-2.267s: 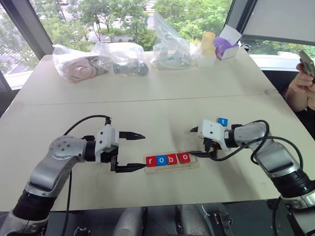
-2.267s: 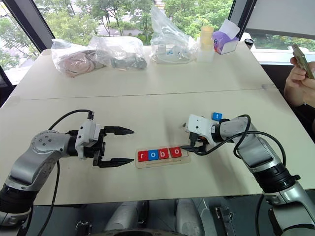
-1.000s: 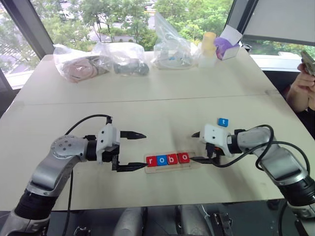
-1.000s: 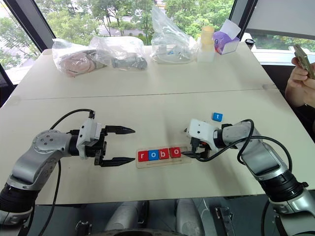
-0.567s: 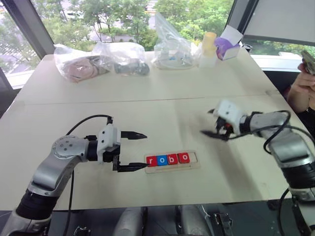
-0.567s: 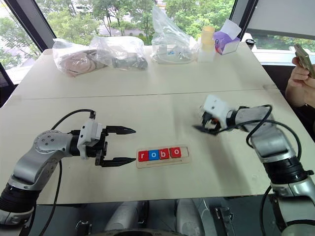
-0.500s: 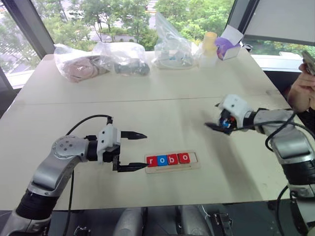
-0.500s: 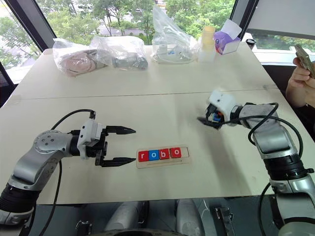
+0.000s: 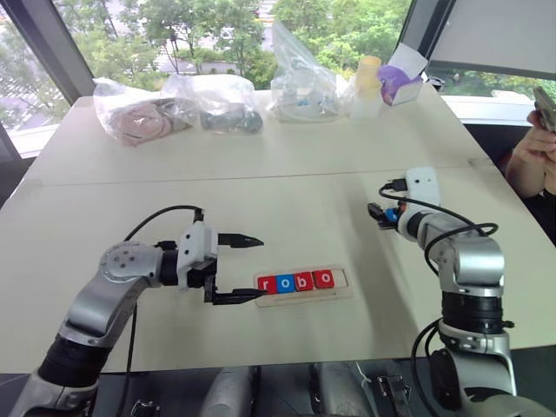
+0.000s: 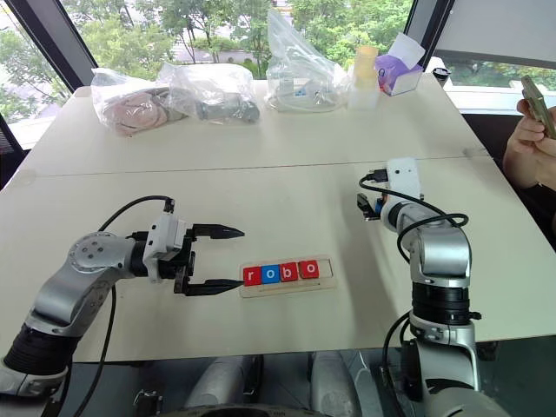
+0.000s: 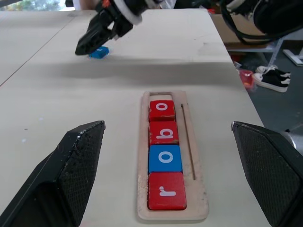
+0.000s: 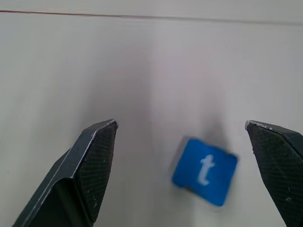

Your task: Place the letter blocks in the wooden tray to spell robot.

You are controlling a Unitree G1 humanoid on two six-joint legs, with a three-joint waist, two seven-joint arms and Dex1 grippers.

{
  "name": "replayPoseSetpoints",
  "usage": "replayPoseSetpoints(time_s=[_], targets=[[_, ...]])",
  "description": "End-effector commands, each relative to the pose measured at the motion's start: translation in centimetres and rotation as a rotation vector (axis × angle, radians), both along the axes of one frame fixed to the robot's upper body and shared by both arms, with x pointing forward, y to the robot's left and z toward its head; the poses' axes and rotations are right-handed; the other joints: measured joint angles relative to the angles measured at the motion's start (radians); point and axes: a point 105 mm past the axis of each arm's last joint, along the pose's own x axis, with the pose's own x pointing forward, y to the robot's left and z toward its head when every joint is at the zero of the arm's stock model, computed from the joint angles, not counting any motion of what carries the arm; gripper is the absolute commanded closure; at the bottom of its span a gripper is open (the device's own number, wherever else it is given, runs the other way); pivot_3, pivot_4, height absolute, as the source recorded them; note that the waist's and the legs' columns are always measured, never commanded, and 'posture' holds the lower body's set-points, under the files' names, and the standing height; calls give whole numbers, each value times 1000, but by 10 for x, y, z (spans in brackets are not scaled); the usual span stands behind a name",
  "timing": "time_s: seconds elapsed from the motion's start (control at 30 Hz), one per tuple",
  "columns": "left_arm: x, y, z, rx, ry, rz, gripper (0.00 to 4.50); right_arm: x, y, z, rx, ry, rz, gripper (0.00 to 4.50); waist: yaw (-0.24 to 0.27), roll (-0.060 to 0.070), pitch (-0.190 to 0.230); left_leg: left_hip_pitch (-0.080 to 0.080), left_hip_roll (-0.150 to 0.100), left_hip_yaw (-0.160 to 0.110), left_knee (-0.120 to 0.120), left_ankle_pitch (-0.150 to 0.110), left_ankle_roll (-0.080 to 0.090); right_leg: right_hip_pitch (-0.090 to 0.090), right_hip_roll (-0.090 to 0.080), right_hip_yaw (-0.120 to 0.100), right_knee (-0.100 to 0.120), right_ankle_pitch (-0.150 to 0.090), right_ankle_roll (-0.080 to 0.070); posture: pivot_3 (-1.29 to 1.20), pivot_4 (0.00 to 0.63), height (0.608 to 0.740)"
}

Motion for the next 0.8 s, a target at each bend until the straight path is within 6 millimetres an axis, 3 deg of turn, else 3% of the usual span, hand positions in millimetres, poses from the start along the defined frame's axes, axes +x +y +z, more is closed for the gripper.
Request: replayPoseSetpoints(time_s=[0.03, 0.3, 0.67, 0.8], targets=[[1, -3, 7, -8, -43, -16, 0, 0, -3, 4, 28, -29, -73, 112, 0, 0, 0, 0, 0, 0, 0, 0, 0, 0, 0, 0, 0, 0, 0, 0, 150, 740], [1, -4, 7, -17, -43, -6, 0, -1, -9, -8, 62, 11, -130, 112, -2, 0, 0, 0, 0, 0, 0, 0, 0, 0, 1, 0, 1, 0, 0, 0, 150, 740], [-2, -4, 6, -23, -39, 4, 0, 5, -9, 10, 38, -74, -114, 112, -5, 0, 0, 1, 0, 0, 0, 0, 0, 0, 1, 0, 2, 0, 0, 0, 150, 740], [-1, -5, 6, -24, -39, 3, 0, 3, 7, 18, 53, -83, -56, 112, -5, 0, 0, 1, 0, 0, 0, 0, 0, 0, 1, 0, 2, 0, 0, 0, 150, 740]])
